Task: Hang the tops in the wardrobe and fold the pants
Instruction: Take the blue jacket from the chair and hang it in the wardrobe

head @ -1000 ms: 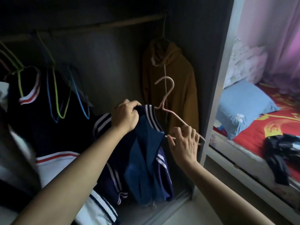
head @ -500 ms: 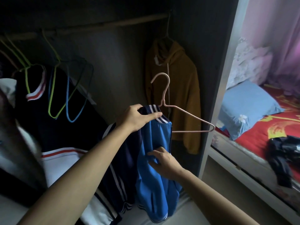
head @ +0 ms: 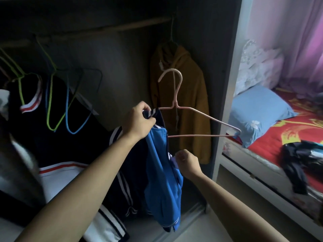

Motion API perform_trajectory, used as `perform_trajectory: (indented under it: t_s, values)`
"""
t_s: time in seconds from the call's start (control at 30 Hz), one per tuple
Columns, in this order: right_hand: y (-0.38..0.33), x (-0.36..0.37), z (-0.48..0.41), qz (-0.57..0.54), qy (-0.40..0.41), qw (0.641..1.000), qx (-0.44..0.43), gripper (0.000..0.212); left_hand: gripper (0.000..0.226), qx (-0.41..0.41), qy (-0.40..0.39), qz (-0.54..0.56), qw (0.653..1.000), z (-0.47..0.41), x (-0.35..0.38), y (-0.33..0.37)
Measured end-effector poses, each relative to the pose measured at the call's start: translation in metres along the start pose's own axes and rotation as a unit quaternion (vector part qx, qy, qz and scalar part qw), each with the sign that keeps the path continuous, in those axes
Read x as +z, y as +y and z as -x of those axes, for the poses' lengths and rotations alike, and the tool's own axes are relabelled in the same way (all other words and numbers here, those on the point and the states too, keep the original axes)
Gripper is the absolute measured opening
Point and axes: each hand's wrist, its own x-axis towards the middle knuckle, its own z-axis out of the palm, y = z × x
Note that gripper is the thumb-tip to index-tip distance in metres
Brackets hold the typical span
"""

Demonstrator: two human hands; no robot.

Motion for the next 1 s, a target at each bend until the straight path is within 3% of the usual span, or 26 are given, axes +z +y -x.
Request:
perform_trajectory:
  t_s: [0.2,0.3,0.53,0.7,0.83,1.0]
  values:
    - [-0.020,0.011,-0.004,0.009,-0.028,1.000,-0.008,0.038,0.028,0.080,-0.002,-0.011,0.997,0.000,-0.014,0.022]
    - [-0.021,0.015,-0.006,0.037,-0.017,0.999,-0.031,0.016,0.029,0.084,0.005,-0.017,0.996,-0.004,-0.022,0.019]
    - [0.002,-0.026,-0.020,0.014,0.082,0.992,0.093,0.021,0.023,-0.019,0.039,-0.059,0.997,-0.014,-0.040,-0.036]
    - [0.016,-0.049,-0.024,0.069,0.109,0.991,0.043,0.039,0.012,-0.072,0.036,-0.062,0.995,-0.014,-0.036,-0.066]
    - [0.030,-0.077,-0.030,0.183,0.136,0.974,-0.012,0.061,0.015,-0.066,-0.006,-0.067,0.995,-0.016,-0.043,-0.081]
    - [0.015,-0.123,-0.054,0.152,0.077,0.985,-0.001,0.067,0.011,-0.040,-0.114,-0.086,0.989,-0.010,-0.040,-0.097]
